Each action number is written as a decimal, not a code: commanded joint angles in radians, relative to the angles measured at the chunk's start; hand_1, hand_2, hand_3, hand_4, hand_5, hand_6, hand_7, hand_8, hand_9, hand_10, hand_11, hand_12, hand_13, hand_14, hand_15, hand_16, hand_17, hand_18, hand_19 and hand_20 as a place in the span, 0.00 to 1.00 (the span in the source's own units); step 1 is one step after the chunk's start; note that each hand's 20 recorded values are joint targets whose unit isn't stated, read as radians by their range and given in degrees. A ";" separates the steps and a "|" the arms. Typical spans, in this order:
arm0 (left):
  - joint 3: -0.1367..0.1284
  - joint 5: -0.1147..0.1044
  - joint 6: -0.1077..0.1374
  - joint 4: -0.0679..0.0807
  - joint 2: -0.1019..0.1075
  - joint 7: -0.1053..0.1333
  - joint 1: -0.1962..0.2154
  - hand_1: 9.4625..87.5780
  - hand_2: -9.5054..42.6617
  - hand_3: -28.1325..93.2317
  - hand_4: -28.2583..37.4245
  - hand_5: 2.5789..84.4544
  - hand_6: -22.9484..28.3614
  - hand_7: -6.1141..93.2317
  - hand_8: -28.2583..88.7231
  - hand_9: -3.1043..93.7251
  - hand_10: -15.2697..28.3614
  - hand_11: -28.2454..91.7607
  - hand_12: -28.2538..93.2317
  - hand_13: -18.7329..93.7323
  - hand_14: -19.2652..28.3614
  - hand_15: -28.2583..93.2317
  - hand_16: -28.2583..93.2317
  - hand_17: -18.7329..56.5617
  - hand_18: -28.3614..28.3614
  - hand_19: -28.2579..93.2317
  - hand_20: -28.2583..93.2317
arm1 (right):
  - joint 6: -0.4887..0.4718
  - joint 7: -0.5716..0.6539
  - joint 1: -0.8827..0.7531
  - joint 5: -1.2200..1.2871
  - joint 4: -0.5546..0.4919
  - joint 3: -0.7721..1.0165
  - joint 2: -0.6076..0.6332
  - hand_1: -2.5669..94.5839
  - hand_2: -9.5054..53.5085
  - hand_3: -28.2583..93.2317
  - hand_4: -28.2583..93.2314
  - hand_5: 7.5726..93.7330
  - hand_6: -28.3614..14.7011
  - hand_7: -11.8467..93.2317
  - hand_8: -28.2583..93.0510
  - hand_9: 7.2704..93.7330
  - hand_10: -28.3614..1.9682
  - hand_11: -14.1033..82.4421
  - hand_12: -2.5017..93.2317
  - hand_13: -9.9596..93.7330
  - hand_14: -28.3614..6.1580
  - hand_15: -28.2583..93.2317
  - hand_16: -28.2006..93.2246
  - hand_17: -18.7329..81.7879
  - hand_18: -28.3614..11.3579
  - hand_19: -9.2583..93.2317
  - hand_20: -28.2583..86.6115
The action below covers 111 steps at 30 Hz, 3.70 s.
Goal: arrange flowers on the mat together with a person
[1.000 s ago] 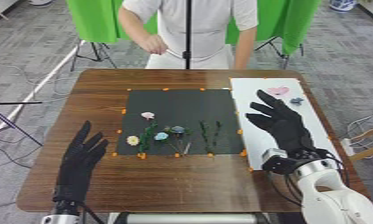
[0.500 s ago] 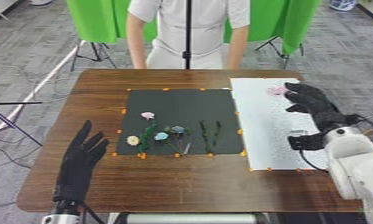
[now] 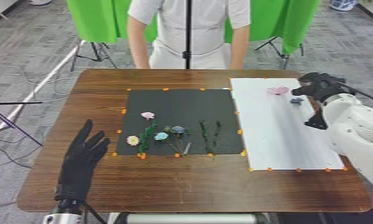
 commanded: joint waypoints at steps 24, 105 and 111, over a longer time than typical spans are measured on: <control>-0.008 -0.002 -0.022 -0.001 0.003 -0.019 -0.021 0.13 0.25 0.86 0.00 0.24 0.41 0.17 0.16 0.31 0.63 0.31 0.34 0.36 0.77 0.38 0.23 0.09 0.91 0.58 0.28 | -0.204 0.104 0.174 -0.021 0.188 -0.210 -0.097 0.30 0.18 0.82 0.02 0.28 0.78 0.26 0.14 0.34 0.50 0.26 0.21 0.45 0.42 0.61 0.35 0.23 0.17 0.56 0.49; -0.009 -0.008 -0.014 -0.010 0.007 -0.034 0.004 0.15 0.25 0.86 0.00 0.24 0.41 0.17 0.16 0.31 0.64 0.31 0.34 0.36 0.77 0.38 0.23 0.09 0.91 0.58 0.28 | -0.040 -0.266 0.083 -0.239 -0.202 -0.319 -0.225 0.36 0.00 0.82 0.00 0.54 0.77 0.31 0.10 0.59 0.61 0.40 0.21 0.56 0.55 0.68 0.36 0.25 0.27 0.60 0.51; -0.009 -0.010 -0.007 -0.010 0.018 -0.016 0.006 0.14 0.25 0.86 0.00 0.24 0.41 0.17 0.16 0.31 0.64 0.31 0.34 0.36 0.78 0.38 0.23 0.09 0.91 0.58 0.28 | -0.039 -0.241 -0.057 0.060 -0.309 -0.066 -0.232 0.32 0.07 0.82 0.01 0.52 0.74 0.30 0.11 0.56 0.55 0.37 0.20 0.53 0.48 0.65 0.35 0.24 0.26 0.58 0.50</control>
